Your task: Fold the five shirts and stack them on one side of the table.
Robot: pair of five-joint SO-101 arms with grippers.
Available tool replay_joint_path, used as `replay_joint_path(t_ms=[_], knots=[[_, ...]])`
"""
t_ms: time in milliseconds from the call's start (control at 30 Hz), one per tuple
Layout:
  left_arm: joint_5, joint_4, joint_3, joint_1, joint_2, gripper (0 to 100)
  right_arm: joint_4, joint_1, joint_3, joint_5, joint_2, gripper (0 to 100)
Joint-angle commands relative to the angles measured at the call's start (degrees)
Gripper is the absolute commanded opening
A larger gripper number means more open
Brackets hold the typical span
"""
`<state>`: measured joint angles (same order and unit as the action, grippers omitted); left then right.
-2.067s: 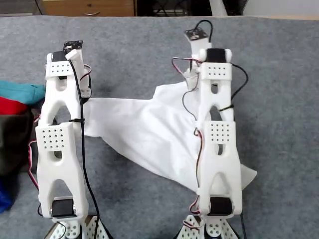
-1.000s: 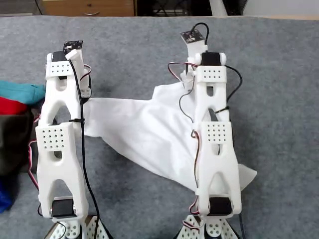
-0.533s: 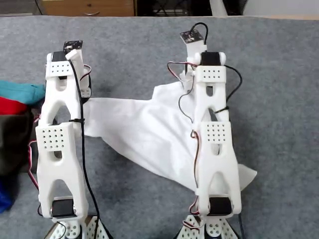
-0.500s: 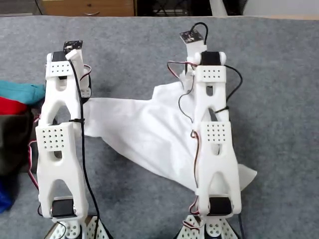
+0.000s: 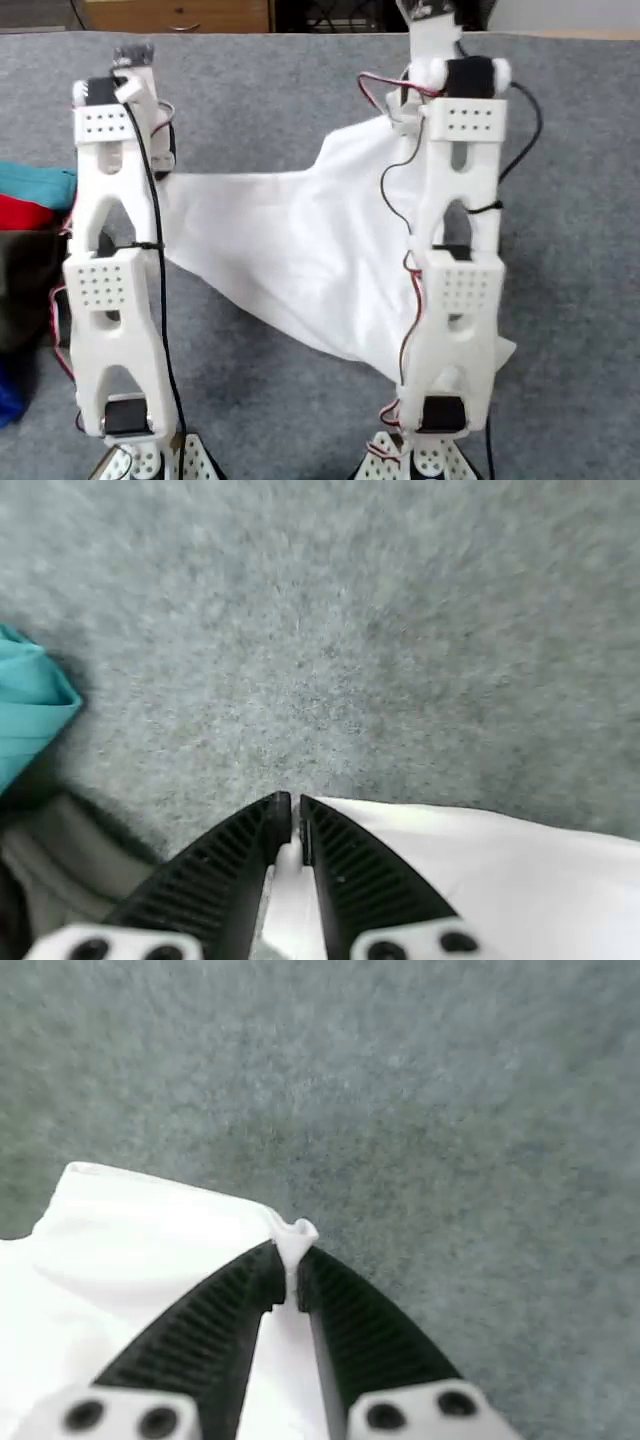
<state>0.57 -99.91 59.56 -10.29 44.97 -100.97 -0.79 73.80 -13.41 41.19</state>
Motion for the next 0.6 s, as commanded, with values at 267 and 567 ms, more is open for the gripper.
replay_joint_path(t_ms=[267, 567], knots=[[-4.84, -0.88, -0.31, 0.4, -38.07, 3, -0.09, -0.44, -2.15, 0.18, -42.51, 1.4], [-7.03, -0.88, -0.48, 0.31, -62.59, 3, 9.14, -0.97, -2.24, 0.18, -63.69, 1.4]])
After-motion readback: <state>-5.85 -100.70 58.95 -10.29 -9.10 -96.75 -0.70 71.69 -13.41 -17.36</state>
